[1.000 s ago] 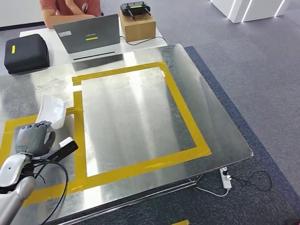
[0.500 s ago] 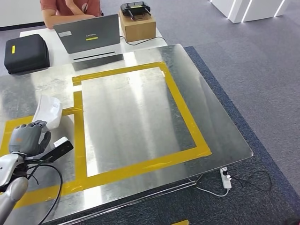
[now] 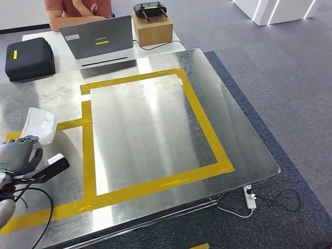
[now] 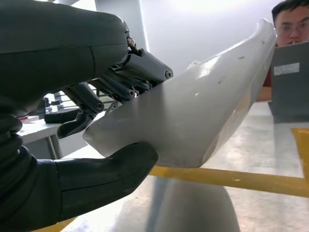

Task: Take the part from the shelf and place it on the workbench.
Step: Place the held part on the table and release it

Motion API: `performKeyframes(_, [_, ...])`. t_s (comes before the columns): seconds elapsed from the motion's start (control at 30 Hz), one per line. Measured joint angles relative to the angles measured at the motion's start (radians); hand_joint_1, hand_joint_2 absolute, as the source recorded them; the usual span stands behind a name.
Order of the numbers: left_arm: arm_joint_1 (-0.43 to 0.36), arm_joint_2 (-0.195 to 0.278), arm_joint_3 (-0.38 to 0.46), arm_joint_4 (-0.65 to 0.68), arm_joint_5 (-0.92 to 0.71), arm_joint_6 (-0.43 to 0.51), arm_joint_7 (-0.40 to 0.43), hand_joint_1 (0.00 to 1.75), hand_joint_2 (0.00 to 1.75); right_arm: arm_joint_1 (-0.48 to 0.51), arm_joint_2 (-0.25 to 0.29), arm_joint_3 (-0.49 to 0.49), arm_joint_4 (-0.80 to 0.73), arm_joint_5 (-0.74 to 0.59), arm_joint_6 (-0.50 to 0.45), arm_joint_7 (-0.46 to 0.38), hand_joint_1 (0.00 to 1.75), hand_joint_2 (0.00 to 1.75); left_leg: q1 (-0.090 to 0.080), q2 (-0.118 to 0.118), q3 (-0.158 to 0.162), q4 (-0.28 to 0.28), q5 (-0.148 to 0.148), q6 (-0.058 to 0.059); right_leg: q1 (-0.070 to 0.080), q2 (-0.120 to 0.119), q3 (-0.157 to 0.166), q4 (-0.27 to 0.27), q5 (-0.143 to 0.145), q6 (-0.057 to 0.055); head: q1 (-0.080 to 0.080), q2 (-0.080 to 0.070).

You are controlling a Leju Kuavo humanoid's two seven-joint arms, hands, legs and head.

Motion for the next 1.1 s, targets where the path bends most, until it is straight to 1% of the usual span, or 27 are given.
performKeyframes(0.13, [0.002, 0.027, 0.002, -0.005, 0.005, -0.076, 0.011, 1.75, 1.75, 0.000, 0.000, -0.004, 0.000, 0.002, 0.000, 0.000, 0.00, 0.00, 0.000, 0.000, 0.000, 0.000, 0.000, 0.000, 0.000, 0.000, 0.000, 0.000, 0.000, 0.000, 0.000, 0.000])
performKeyframes(0.2, [0.001, 0.041, 0.002, -0.006, 0.009, -0.097, 0.013, 1.75, 1.75, 0.000, 0.000, -0.006, 0.000, 0.002, 0.000, 0.001, 0.00, 0.00, 0.000, 0.000, 0.000, 0.000, 0.000, 0.000, 0.000, 0.000, 0.000, 0.000, 0.000, 0.000, 0.000, 0.000])
performKeyframes(0.47, [0.001, 0.087, 0.002, -0.019, 0.027, -0.138, 0.016, 1.75, 1.75, 0.000, 0.000, -0.016, 0.000, 0.005, -0.001, 0.004, 0.00, 0.00, 0.000, 0.000, 0.000, 0.000, 0.000, 0.000, 0.000, 0.000, 0.000, 0.000, 0.000, 0.000, 0.000, 0.000])
performKeyframes(0.6, [0.001, 0.098, 0.001, -0.028, 0.045, -0.144, -0.001, 1.75, 1.75, 0.000, 0.000, -0.017, 0.000, 0.006, -0.002, 0.004, 0.00, 0.00, 0.000, 0.000, 0.000, 0.000, 0.000, 0.000, 0.000, 0.000, 0.000, 0.000, 0.000, 0.000, 0.000, 0.000])
performKeyframes(0.73, [0.003, 0.099, 0.000, -0.041, 0.058, -0.122, -0.024, 1.75, 1.75, -0.001, 0.000, -0.018, 0.000, 0.008, -0.002, 0.003, 0.00, 0.00, 0.000, 0.000, 0.000, 0.000, 0.000, 0.000, 0.000, 0.000, 0.000, 0.000, 0.000, 0.000, 0.000, 0.000])
performKeyframes(0.87, [0.006, 0.099, 0.000, -0.054, 0.063, -0.096, -0.036, 0.00, 1.75, -0.001, 0.000, -0.020, 0.000, 0.010, -0.002, 0.002, 0.00, 0.00, 0.000, 0.000, 0.000, 0.000, 0.000, 0.000, 0.000, 0.000, 0.000, 0.000, 0.000, 0.000, 0.000, 0.000])
performKeyframes(1.0, [0.010, 0.097, 0.000, -0.066, 0.063, -0.054, -0.058, 0.00, 1.75, -0.001, 0.000, -0.021, 0.000, 0.010, -0.003, 0.000, 0.00, 0.00, 0.000, 0.000, 0.000, 0.000, 0.000, 0.000, 0.000, 0.000, 0.000, 0.000, 0.000, 0.000, 0.000, 0.000])
performKeyframes(1.1, [0.014, 0.095, 0.000, -0.076, 0.063, -0.044, -0.066, 0.00, 1.75, -0.001, 0.000, -0.022, 0.000, 0.011, -0.003, 0.000, 0.00, 0.00, 0.000, 0.000, 0.000, 0.000, 0.000, 0.000, 0.000, 0.000, 0.000, 0.000, 0.000, 0.000, 0.000, 0.000])
